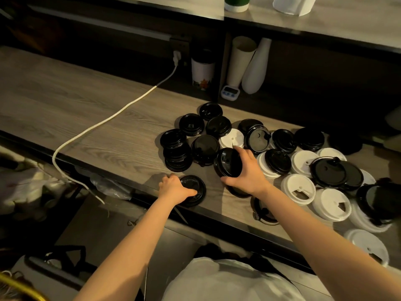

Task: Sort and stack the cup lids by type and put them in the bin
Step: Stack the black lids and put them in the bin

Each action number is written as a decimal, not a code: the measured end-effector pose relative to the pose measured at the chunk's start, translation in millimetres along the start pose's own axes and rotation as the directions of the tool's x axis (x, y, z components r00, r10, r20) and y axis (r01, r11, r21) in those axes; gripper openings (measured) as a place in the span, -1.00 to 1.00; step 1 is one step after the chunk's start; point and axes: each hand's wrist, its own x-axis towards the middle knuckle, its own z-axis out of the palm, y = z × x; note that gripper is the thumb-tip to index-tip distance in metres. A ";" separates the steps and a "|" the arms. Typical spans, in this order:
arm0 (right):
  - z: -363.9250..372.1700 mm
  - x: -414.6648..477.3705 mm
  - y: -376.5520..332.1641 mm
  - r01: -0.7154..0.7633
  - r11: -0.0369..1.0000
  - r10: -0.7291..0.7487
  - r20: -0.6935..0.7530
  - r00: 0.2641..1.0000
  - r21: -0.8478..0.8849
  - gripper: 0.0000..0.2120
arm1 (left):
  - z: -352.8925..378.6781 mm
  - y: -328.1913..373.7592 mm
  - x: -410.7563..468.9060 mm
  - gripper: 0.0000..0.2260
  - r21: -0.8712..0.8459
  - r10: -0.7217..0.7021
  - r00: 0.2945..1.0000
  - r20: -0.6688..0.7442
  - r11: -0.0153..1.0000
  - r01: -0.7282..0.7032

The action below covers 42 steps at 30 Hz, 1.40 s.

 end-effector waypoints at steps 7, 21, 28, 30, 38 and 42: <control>-8.8 -26.9 0.4 -0.017 0.994 0.021 -0.041 0.999 0.110 -0.05 | 6.7 26.1 -1.7 -0.21 -0.232 0.054 0.997 0.049 0.972 -0.041; -19.9 -42.3 -5.5 0.089 0.985 -0.082 -0.055 0.995 0.147 -0.06 | -2.3 65.4 -39.2 -0.79 -0.943 0.289 0.906 0.309 0.217 0.252; -35.7 -43.6 -15.9 0.250 0.968 -0.249 -0.042 0.968 0.028 -0.10 | -16.4 84.6 -59.6 -0.66 -0.953 0.525 0.798 0.297 0.105 0.285; -41.1 -45.3 -16.3 0.288 0.956 -0.290 -0.026 0.957 -0.056 -0.10 | -16.3 86.9 -62.1 -0.73 -0.965 0.534 0.805 0.260 0.123 0.230; -60.2 -54.5 1.1 0.317 0.946 -0.317 0.006 0.948 -0.074 -0.03 | -5.7 107.6 -67.6 -0.66 -0.971 0.500 0.833 0.237 0.137 0.194; -74.3 -64.4 24.7 0.166 0.960 -0.162 -0.037 0.986 0.223 -0.17 | 3.7 131.2 -73.2 -0.71 -0.973 0.483 0.845 0.230 0.146 0.182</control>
